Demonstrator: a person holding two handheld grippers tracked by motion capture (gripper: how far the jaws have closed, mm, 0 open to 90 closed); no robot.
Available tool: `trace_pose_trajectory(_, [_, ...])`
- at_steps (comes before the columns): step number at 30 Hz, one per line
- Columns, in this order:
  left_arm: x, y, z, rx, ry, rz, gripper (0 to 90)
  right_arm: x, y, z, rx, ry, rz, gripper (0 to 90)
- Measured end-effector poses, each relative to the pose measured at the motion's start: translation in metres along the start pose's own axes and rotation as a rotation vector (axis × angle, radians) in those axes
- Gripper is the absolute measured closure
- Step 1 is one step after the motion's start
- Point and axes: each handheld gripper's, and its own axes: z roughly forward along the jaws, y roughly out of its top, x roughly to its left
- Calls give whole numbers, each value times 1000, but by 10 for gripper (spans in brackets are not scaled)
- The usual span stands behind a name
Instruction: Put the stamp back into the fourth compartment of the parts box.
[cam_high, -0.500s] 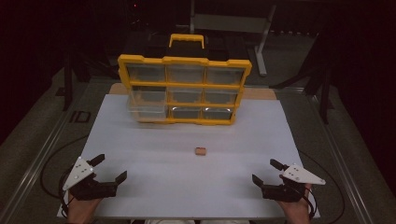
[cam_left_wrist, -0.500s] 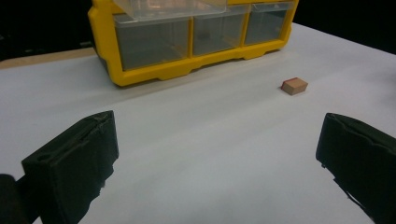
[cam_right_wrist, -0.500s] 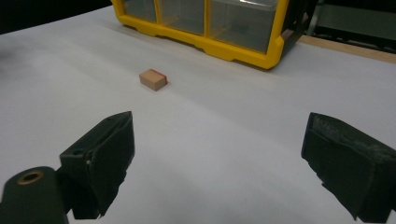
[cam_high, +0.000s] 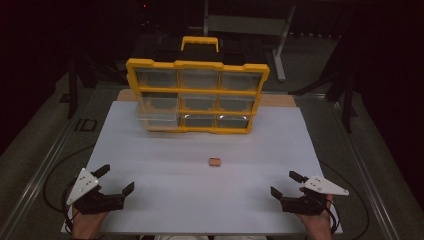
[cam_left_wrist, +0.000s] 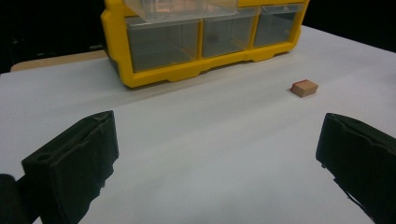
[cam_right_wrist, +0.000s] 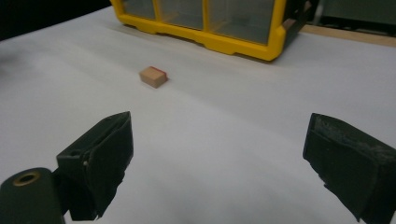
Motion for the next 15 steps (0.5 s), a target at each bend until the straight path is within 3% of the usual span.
trace_pose_trajectory(8, [2, 1, 0, -31, 11, 1, 0, -1, 5, 1, 8, 28, 7, 88])
trace_pose_trajectory(15, [3, 1, 0, -47, 27, -3, 0, -4, 13, 3, 22, 24, 21, 87])
